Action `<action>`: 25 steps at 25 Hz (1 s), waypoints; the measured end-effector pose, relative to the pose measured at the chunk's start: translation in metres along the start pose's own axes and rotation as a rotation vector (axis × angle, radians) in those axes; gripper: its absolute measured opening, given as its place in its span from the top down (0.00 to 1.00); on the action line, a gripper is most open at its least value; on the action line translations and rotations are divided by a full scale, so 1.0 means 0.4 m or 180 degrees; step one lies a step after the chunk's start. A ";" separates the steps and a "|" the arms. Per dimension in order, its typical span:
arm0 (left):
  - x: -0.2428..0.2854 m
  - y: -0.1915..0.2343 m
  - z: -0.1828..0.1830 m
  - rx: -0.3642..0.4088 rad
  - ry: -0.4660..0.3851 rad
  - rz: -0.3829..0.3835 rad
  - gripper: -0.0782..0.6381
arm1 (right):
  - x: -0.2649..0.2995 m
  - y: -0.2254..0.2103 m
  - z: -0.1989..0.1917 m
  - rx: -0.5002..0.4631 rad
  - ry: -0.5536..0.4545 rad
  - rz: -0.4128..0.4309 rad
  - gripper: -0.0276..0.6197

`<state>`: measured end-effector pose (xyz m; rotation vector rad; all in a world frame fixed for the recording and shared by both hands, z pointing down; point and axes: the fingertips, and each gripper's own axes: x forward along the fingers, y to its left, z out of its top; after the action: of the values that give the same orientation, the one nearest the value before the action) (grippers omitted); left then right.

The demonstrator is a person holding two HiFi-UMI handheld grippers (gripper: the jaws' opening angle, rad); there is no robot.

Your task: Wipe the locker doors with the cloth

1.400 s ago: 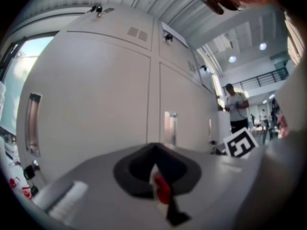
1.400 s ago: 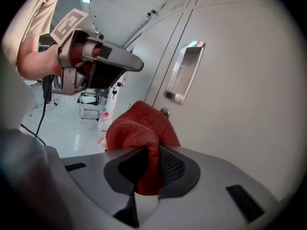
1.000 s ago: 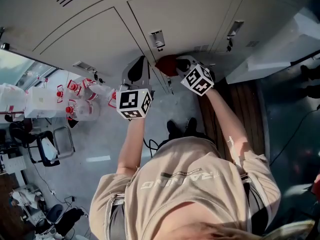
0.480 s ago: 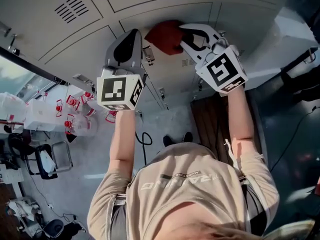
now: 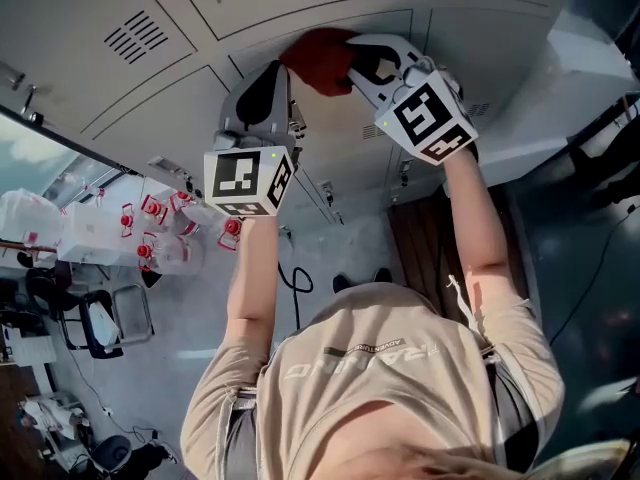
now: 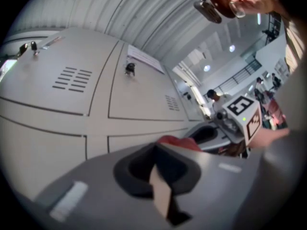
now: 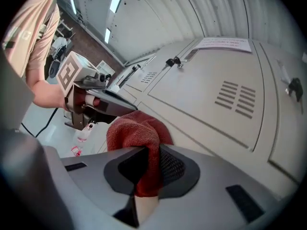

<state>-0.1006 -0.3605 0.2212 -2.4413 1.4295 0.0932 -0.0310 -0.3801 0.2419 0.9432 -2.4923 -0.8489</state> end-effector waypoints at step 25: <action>-0.135 -0.116 -0.587 -0.0711 0.1367 -0.0157 0.88 | 0.133 0.536 -0.646 0.0769 0.1361 0.0972 0.89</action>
<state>-0.1110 -0.3635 0.4663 -2.8001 1.5988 -0.3185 -0.0434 -0.3940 0.5812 0.6971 -2.3024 -0.2226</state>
